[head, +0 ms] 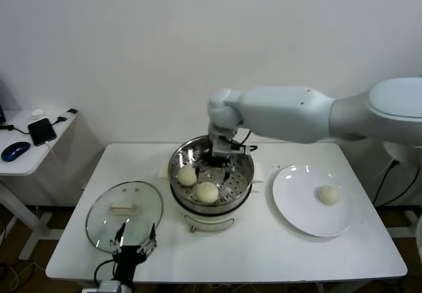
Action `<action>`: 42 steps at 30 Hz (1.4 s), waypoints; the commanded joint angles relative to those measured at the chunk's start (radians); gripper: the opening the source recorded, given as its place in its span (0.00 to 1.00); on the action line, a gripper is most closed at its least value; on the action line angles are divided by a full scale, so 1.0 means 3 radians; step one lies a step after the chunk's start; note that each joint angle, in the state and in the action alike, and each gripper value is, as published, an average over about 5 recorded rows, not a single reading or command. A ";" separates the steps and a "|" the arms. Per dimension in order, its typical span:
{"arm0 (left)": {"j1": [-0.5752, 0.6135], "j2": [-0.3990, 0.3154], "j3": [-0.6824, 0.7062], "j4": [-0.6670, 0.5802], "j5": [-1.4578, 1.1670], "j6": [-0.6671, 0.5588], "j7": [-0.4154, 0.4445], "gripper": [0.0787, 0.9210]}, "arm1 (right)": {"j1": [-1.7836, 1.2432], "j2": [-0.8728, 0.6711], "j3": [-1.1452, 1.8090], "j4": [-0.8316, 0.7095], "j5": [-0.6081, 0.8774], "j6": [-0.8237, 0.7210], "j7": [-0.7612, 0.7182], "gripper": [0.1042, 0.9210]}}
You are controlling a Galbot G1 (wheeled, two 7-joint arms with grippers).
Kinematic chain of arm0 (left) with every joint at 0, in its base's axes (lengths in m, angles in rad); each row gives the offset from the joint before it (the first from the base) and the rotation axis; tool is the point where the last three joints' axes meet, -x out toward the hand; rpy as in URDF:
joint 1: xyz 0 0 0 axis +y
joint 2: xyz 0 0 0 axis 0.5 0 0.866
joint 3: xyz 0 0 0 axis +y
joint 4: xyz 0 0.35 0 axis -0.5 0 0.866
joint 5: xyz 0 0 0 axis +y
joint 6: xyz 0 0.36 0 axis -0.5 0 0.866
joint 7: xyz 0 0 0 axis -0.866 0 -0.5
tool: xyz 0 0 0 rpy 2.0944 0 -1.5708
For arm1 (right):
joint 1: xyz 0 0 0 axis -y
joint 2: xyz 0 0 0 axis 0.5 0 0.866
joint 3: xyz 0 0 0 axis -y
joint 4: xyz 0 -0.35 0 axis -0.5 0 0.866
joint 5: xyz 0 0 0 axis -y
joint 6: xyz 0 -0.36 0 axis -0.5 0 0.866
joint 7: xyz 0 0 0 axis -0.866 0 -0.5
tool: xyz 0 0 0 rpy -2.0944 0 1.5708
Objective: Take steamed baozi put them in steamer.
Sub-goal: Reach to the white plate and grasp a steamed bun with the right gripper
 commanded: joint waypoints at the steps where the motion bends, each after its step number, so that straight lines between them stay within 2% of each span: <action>1: -0.0001 0.0004 0.0002 -0.0005 0.0000 0.0001 0.0003 0.88 | 0.0775 -0.1060 -0.0744 -0.0298 0.1302 -0.0691 -0.0396 0.88; 6: -0.0005 0.0018 -0.0002 -0.0005 -0.0003 0.0003 0.0007 0.88 | 0.0792 -0.1759 -0.1127 -0.0151 0.1119 -0.1517 -0.0277 0.88; 10: -0.0009 0.0030 -0.0006 0.0002 -0.0006 0.0004 0.0010 0.88 | 0.0404 -0.2165 -0.1099 -0.0098 0.0969 -0.1826 -0.0132 0.88; 14: -0.0006 0.0030 -0.0007 0.0004 -0.0005 0.0013 0.0018 0.88 | -0.0172 -0.2305 -0.0725 -0.0259 0.0643 -0.1894 -0.0051 0.88; 26: 0.0039 -0.0007 -0.0012 0.0011 0.0028 0.0022 0.0037 0.88 | -0.1374 -0.2050 0.0369 -0.1005 0.0226 -0.1857 0.0136 0.88; 42: 0.0044 -0.0005 -0.0030 0.0067 0.0032 0.0004 0.0026 0.88 | -0.1860 -0.1581 0.0804 -0.1490 0.0003 -0.1833 0.0251 0.88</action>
